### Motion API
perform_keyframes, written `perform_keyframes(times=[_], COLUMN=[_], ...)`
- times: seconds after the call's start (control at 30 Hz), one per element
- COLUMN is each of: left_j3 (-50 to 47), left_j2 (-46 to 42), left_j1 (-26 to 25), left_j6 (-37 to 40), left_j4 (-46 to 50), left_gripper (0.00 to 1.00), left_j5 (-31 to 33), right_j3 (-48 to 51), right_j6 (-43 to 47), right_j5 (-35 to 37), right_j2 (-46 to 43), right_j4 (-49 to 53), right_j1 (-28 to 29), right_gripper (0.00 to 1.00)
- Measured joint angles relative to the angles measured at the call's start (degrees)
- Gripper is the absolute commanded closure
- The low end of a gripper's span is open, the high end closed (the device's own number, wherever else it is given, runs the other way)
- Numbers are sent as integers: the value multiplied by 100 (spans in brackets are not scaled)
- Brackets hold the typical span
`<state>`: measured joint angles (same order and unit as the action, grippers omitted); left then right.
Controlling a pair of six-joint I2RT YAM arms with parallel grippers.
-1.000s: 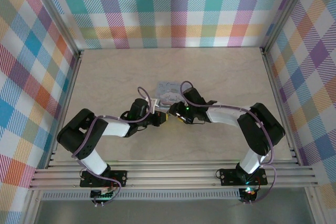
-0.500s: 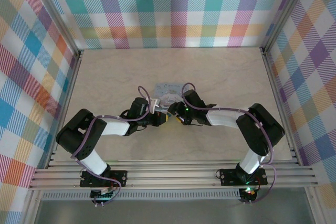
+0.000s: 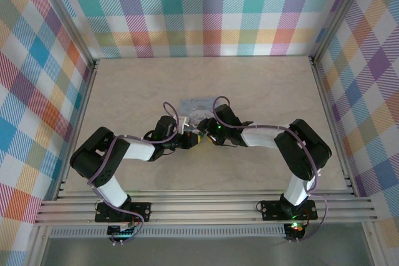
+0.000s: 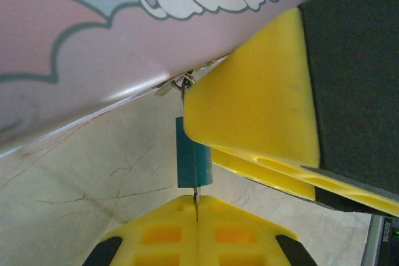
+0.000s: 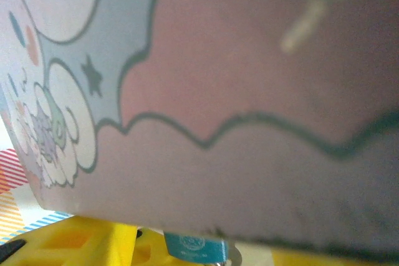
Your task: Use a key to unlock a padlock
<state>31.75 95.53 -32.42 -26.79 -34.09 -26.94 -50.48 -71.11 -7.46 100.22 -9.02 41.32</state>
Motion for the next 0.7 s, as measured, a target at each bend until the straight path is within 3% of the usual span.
perform_keyframes(times=[0.3,0.5,0.7], left_j3=[57,223,238], left_j2=[-219,-229,-245], left_j1=[37,39,63], left_j6=[92,103,138], left_j4=[402,664,719], left_gripper=[100,100,100], left_j5=[46,42,-7], right_j3=[-122,286,833], right_j6=[662,890,671], right_j5=[422,931,1198], right_j2=[-638,-1534,-1508], right_j4=[896,603,240], right_j1=[55,197,461], right_gripper=[41,44,49])
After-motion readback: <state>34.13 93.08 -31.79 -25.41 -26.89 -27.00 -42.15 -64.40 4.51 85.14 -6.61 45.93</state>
